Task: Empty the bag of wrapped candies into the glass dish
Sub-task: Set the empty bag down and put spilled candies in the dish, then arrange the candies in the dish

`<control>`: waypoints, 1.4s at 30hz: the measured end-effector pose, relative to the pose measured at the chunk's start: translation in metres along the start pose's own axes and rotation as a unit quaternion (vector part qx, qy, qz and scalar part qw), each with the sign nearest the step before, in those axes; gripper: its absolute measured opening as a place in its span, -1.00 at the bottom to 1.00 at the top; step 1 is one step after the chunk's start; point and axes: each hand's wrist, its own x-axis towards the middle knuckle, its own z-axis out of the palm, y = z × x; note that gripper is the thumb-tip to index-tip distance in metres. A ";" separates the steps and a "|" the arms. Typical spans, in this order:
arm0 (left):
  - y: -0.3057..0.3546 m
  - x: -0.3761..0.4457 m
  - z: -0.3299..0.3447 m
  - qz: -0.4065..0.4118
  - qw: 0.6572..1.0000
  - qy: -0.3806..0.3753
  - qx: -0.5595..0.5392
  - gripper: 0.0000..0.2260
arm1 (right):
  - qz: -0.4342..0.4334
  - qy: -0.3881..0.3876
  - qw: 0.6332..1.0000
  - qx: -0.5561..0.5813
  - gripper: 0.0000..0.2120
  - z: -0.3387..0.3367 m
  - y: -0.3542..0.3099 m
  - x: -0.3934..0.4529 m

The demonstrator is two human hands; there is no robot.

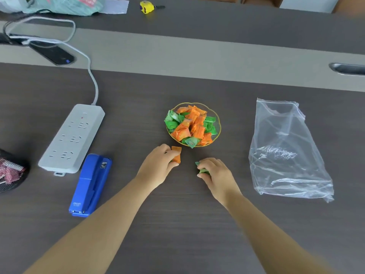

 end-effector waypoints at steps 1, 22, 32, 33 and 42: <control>0.001 -0.001 -0.001 0.000 1.000 0.001 0.000 -0.70 | -0.001 0.013 1.000 0.010 -0.87 -0.001 0.001 0.000; -0.021 0.017 -0.025 0.043 0.997 0.053 -0.038 -0.83 | 0.062 0.108 0.990 0.058 -0.82 -0.046 -0.006 0.079; 0.007 0.099 -0.049 -0.003 0.997 0.036 -0.072 -0.69 | 0.086 0.007 0.996 0.027 -0.69 -0.049 -0.004 0.115; 0.009 0.106 -0.048 -0.003 0.998 0.013 -0.060 -0.66 | 0.092 -0.015 0.996 0.016 -0.67 -0.050 -0.003 0.116; -0.002 0.105 -0.057 -0.007 0.996 -0.086 -0.018 -0.37 | 0.133 -0.035 0.990 -0.009 -0.53 -0.065 0.005 0.101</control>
